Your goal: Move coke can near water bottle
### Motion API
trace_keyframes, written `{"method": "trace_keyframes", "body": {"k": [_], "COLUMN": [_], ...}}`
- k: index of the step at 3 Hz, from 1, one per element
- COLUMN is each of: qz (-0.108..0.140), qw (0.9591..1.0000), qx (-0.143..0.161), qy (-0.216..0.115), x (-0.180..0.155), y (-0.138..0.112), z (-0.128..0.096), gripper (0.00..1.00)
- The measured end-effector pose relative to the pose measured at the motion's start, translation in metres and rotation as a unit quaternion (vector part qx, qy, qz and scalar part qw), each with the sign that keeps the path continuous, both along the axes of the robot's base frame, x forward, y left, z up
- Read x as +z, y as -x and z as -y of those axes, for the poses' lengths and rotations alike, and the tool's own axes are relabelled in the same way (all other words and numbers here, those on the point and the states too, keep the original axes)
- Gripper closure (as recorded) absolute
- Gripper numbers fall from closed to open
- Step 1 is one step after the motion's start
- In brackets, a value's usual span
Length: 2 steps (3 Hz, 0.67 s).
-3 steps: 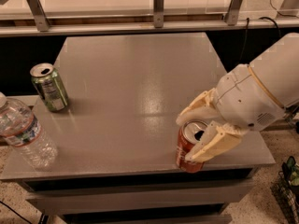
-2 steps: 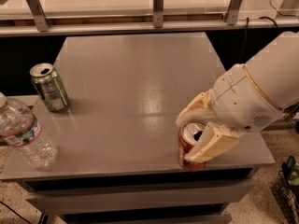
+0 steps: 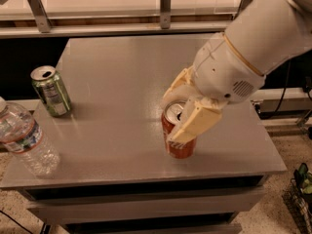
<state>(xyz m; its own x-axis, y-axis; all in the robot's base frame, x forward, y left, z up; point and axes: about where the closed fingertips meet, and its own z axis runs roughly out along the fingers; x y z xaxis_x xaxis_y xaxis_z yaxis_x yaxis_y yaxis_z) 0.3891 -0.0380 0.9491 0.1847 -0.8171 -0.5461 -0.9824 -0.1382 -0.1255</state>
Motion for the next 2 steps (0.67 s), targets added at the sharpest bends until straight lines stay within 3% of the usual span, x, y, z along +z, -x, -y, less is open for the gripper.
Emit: {"method": "trace_keyframes", "body": {"k": [2], "qz": [-0.009], "qw": [0.9985], "qx": [0.033], "qy": [-0.043], "x": [0.038], "y": [-0.013], "z": [-0.068], "gripper": [1.00]}}
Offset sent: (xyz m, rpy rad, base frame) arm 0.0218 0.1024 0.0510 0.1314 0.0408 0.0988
